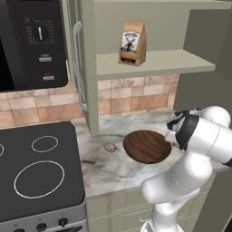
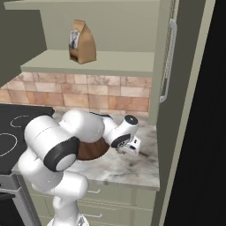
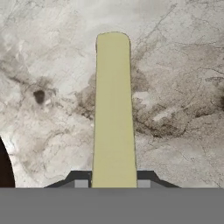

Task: Pick the egg and butter from the fridge and place them by the bowl for mixing.

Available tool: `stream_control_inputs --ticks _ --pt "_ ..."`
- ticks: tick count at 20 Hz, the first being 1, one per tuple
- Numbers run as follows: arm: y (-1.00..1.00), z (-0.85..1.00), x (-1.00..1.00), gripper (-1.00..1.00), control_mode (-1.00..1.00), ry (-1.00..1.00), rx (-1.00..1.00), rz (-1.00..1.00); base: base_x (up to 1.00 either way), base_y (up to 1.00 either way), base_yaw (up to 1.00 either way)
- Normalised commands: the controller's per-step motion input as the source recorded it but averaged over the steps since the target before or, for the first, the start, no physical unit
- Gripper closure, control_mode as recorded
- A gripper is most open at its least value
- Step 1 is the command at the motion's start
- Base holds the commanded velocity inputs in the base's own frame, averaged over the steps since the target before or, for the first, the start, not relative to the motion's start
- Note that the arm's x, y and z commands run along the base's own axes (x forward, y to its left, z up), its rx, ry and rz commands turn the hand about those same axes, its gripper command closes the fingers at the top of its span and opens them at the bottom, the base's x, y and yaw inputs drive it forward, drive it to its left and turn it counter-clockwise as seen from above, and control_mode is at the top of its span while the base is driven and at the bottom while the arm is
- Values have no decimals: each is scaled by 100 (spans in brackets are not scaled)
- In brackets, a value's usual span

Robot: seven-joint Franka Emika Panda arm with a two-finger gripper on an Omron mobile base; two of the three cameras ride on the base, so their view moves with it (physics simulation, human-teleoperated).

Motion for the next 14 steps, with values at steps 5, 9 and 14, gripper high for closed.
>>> stream_control_inputs --ticks 5,9,14 --pt "0 -17 15 100 -100 -2 0 3 0 0 0" --pt "2 -11 16 100 -100 -3 0 1 0 0 0" --pt "5 -13 6 100 -100 -2 0 0 0 0 0"
